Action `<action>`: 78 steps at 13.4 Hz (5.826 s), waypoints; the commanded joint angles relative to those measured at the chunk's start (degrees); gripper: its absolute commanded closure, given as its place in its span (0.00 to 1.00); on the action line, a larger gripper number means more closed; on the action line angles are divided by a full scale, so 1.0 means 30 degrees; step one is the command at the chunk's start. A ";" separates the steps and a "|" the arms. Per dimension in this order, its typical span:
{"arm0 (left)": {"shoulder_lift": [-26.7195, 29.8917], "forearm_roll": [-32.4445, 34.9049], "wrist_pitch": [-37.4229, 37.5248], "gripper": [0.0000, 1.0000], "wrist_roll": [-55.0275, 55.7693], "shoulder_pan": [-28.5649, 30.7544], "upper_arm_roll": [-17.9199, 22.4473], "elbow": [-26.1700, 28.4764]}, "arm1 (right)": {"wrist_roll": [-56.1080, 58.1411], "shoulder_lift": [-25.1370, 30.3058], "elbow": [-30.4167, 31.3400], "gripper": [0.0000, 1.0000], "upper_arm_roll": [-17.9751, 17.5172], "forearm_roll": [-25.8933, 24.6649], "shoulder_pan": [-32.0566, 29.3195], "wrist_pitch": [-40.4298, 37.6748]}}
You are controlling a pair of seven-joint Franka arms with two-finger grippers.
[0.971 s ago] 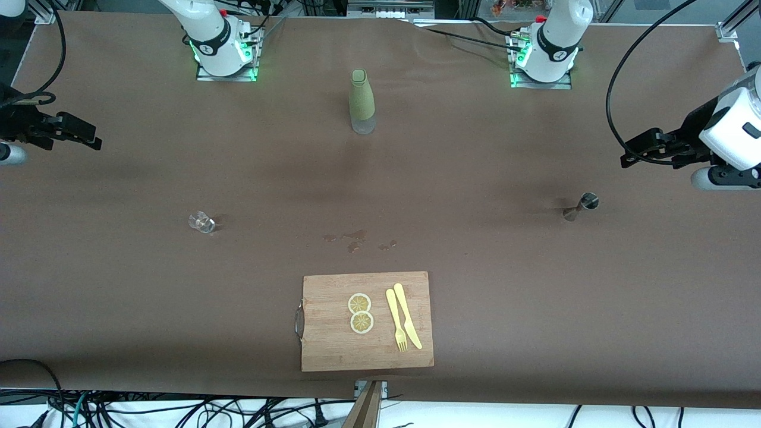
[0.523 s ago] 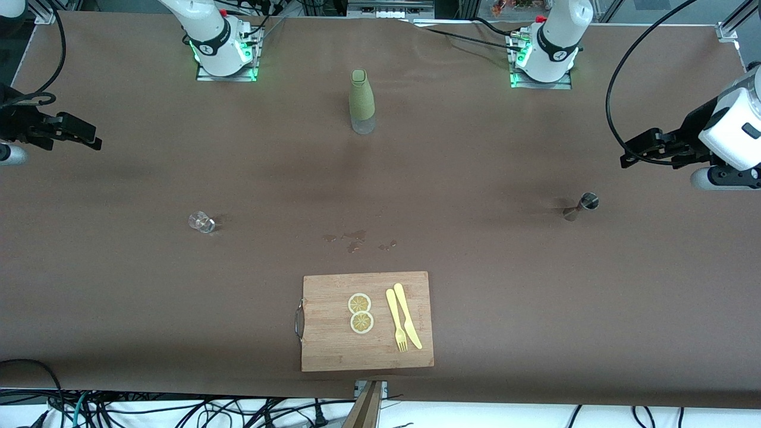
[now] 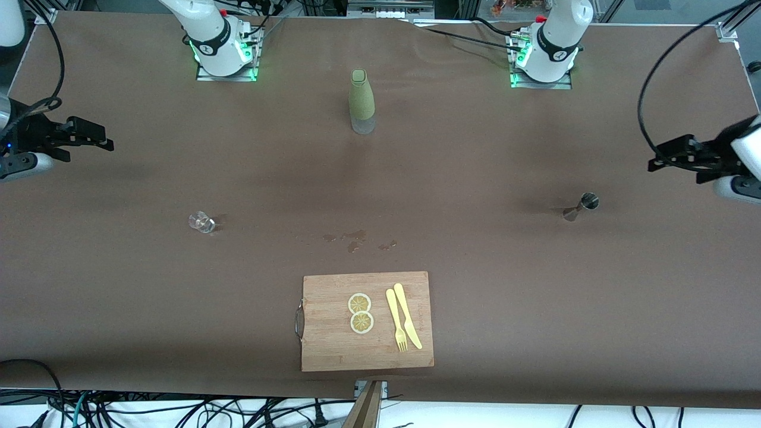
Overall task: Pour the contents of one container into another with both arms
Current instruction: 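Move the right gripper to the glass cup while the left gripper approaches the steel jigger, then grasp the glass cup with the right gripper while the left gripper grasps the jigger, then lift the glass cup and jigger, bringing both grippers together mid-table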
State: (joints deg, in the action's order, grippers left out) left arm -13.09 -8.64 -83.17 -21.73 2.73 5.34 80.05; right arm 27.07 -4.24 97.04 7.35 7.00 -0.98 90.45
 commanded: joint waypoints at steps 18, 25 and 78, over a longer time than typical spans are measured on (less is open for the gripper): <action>-1.2361 -1.3786 0.2967 0.00 -3.8181 0.8287 0.1179 0.1529 | 3.5933 -1.3930 -0.4075 0.00 0.0569 1.4588 -0.5270 -0.0619; -1.4619 -1.6630 0.2791 0.00 -4.4053 0.8171 0.1033 0.3667 | 3.9226 -1.7277 -0.4076 0.00 0.0162 1.8028 -0.5154 -0.0823; -1.4823 -2.8349 -0.5176 1.00 -3.7233 -0.6944 -0.1076 0.1650 | 2.3266 -1.4557 -0.5805 0.97 -0.7663 1.8184 0.7003 1.5318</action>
State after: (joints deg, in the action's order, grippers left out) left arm -55.70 -91.93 -97.22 -134.01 -16.64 1.75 88.47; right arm 100.17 -49.74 78.83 -16.19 64.64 18.76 134.86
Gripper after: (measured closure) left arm 0.793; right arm 0.877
